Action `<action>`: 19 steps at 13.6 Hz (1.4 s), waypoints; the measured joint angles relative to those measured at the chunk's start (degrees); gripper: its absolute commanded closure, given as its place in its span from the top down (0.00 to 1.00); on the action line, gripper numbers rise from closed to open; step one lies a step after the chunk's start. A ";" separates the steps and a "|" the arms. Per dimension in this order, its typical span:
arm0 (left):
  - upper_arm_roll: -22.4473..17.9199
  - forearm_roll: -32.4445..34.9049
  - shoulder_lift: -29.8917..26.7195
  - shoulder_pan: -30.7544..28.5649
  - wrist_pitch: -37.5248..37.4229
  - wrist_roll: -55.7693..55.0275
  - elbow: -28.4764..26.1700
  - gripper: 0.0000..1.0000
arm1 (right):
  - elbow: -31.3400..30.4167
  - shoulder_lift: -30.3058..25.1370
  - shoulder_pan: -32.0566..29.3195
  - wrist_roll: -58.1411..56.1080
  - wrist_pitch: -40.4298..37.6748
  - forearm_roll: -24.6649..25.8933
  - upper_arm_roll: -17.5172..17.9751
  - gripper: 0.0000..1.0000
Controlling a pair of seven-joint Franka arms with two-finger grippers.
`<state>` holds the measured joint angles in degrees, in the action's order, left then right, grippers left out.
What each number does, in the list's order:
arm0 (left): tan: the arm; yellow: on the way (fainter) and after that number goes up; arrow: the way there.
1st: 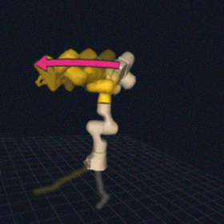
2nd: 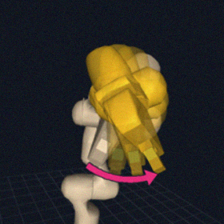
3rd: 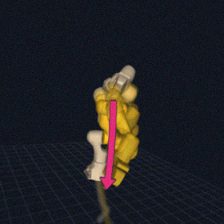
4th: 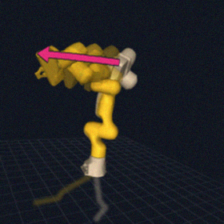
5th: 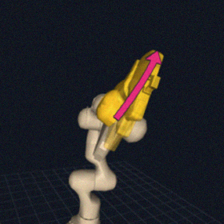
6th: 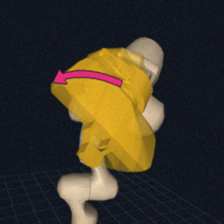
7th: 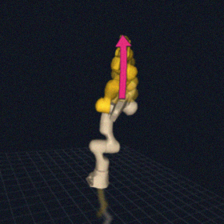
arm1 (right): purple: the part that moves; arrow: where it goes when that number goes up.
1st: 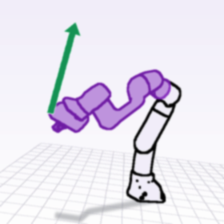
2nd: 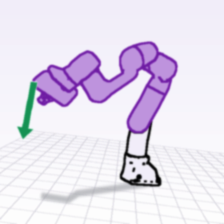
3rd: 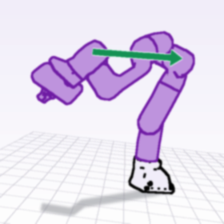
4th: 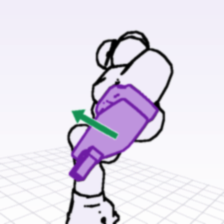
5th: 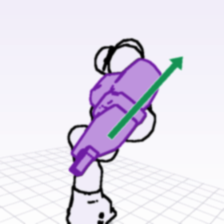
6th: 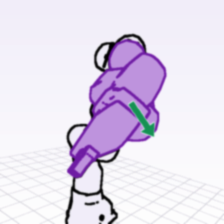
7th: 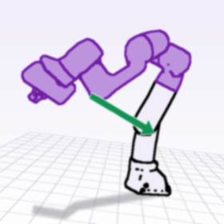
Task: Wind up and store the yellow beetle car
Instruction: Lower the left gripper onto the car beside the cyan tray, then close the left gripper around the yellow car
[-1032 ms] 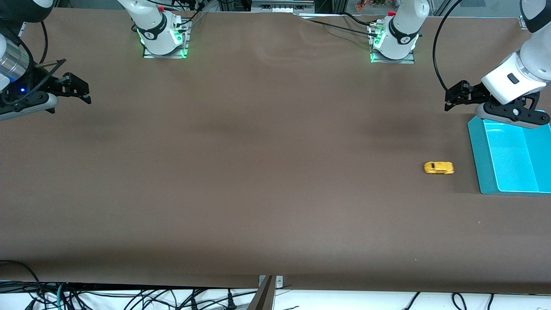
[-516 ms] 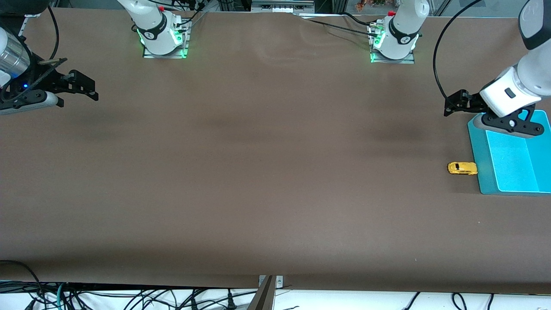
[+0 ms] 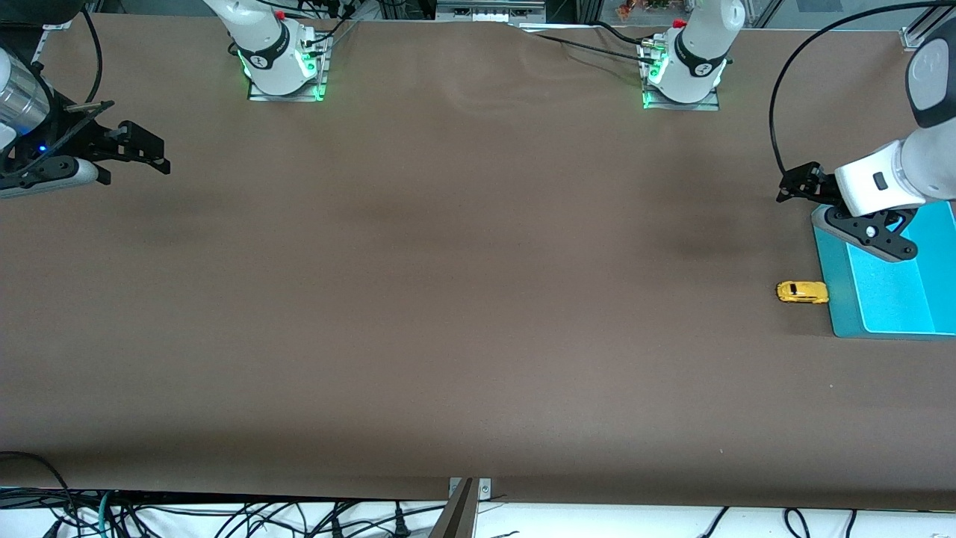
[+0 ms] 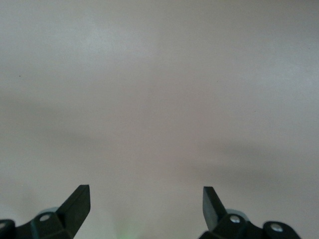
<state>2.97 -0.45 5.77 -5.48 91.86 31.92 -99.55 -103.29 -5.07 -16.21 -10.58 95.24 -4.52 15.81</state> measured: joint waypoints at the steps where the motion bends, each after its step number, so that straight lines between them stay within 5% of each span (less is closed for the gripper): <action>1: -0.68 0.01 0.76 -0.17 -0.05 3.64 -0.17 1.00 | 0.02 0.00 0.00 0.00 0.00 0.28 -0.07 1.00; 8: -3.72 8.82 7.07 -0.52 6.44 24.53 -2.74 1.00 | 0.12 0.02 0.01 0.00 0.00 3.24 -0.34 1.00; 14: -9.84 9.51 9.13 -0.95 32.03 45.76 -16.94 1.00 | 0.42 0.05 0.37 0.00 0.00 3.61 -0.28 1.00; 19: -10.45 9.51 15.24 -2.49 50.14 61.43 -19.83 1.00 | 1.02 0.07 1.86 1.86 -0.43 3.61 -0.15 1.00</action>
<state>-7.48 9.06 21.01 -7.96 142.00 93.36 -119.38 -102.27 -5.00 -14.35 -8.71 94.81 -0.91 15.66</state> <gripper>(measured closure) 0.000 0.000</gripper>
